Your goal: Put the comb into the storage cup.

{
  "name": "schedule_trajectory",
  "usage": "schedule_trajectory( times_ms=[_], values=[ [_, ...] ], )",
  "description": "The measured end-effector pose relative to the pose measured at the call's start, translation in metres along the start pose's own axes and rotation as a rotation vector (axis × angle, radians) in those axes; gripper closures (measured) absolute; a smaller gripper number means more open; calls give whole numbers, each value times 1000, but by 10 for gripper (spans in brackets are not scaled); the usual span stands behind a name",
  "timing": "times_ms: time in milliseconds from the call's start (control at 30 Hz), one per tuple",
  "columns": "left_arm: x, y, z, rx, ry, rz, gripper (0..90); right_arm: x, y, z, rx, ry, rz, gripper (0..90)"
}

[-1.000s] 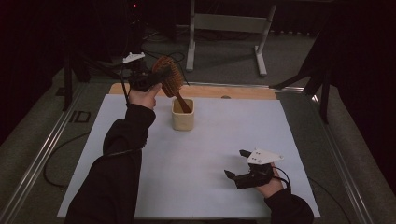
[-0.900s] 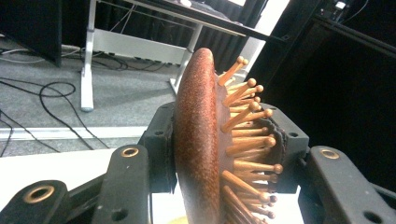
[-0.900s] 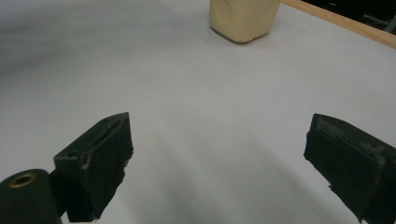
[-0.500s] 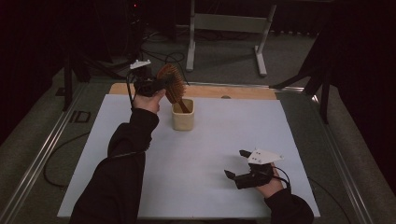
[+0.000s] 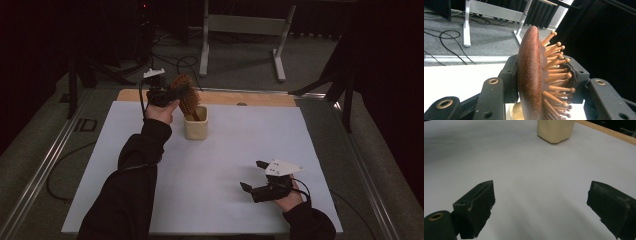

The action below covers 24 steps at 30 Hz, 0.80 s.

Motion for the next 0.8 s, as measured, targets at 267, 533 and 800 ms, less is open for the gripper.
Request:
schedule_trajectory(
  times_ms=[267, 533, 800],
  values=[
    [5, 5, 3, -4, 10, 17, 536, 0, 0, 0, 2, -1, 1, 76],
    [7, 7, 7, 2, 0, 32, 526, 0, 0, 0, 4, -2, 2, 76],
    [8, 9, 12, -1, -4, 34, 496, 1, 1, 0, 9, 0, 5, 78]
  ],
)
Point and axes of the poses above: each handheld gripper's, and its own axes: x roughly forward along the jaws, y roughly out of its underside, z roughly to its left, the point moved 5 cm from there along x, roughly forward along the jaws, and after that the axes turned 12 degrees about -y, right-handed, at the moved point
